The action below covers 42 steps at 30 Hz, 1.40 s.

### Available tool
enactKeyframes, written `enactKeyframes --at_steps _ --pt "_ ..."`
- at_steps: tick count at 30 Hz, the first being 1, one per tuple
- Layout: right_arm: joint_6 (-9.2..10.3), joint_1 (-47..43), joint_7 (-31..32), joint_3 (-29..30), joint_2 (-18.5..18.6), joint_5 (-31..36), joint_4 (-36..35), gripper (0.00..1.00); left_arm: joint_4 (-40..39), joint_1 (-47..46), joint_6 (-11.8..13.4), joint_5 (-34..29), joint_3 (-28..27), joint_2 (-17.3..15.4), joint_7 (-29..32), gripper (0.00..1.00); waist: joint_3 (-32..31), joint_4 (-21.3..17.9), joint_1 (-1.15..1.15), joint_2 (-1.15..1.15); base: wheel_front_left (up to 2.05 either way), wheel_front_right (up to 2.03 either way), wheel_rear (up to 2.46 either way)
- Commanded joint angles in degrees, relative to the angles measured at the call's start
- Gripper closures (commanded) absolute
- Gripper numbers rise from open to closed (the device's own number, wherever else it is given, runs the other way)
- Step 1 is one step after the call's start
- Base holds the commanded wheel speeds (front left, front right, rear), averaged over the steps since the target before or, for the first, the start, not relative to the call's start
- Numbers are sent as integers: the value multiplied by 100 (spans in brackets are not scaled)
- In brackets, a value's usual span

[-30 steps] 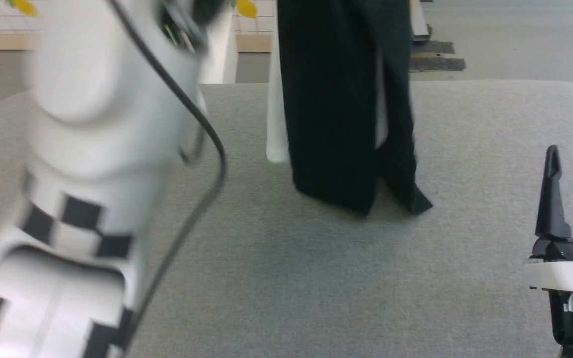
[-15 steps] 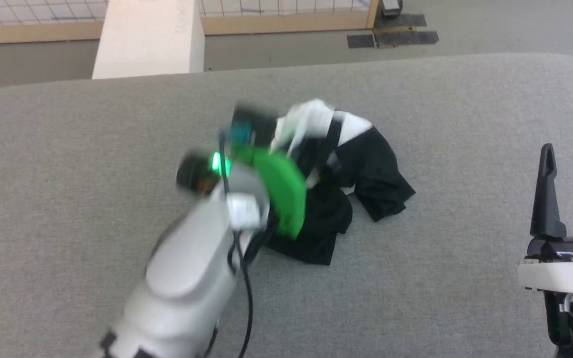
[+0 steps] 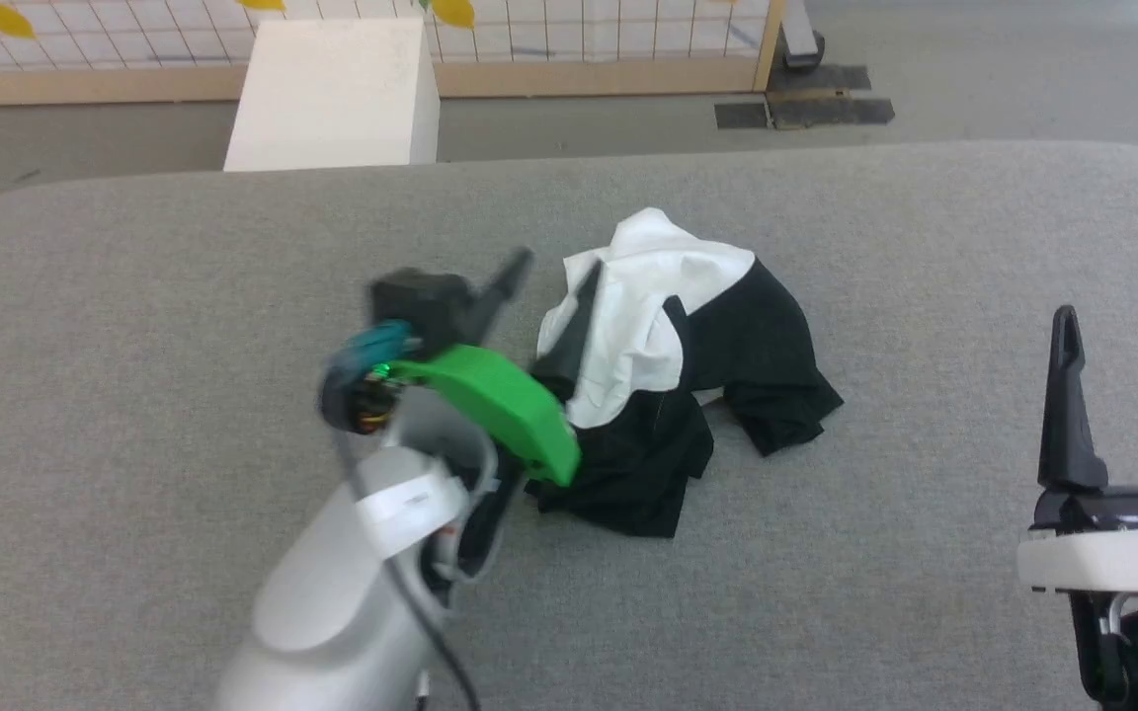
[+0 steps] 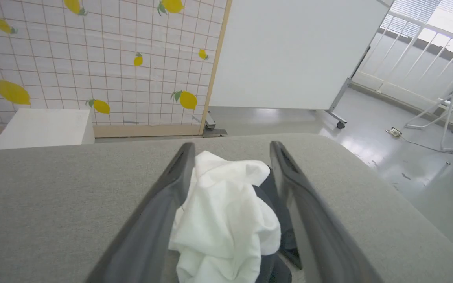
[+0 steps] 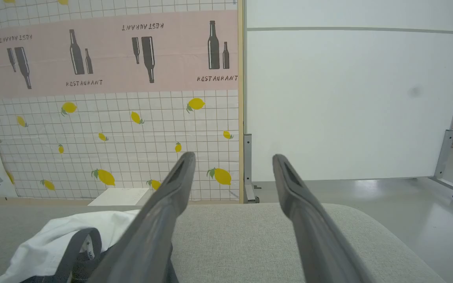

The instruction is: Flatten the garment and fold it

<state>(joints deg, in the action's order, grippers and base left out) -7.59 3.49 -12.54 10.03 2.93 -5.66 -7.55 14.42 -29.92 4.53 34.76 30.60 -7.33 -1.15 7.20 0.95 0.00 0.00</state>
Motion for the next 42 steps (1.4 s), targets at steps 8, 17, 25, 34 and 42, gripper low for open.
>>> enactKeyframes --at_steps 8,17,25,34,42 --pt "10 -349 47 84 -5 -47 -42 0 -1711 1348 576 -489 -618 -981 -1116 0 -129 57 0 0 0 0 0" --pt "10 -514 36 140 -5 -130 -32 0 -2670 2947 930 -1015 -1456 -1031 -1381 0 -40 73 0 0 0 0 0" --pt "10 -184 591 173 -5 -196 -165 0 -2679 3276 223 -1347 -1875 -302 -1384 0 242 334 0 0 0 0 0" --pt "10 712 2771 133 637 -709 -85 0 -2544 2998 -233 -1651 -2163 170 -1384 0 854 548 0 0 0 0 0" --pt "10 900 3730 -540 1357 -1089 252 0 -2418 2743 -494 -1796 -2243 390 -1385 0 1373 706 0 0 0 0 0"
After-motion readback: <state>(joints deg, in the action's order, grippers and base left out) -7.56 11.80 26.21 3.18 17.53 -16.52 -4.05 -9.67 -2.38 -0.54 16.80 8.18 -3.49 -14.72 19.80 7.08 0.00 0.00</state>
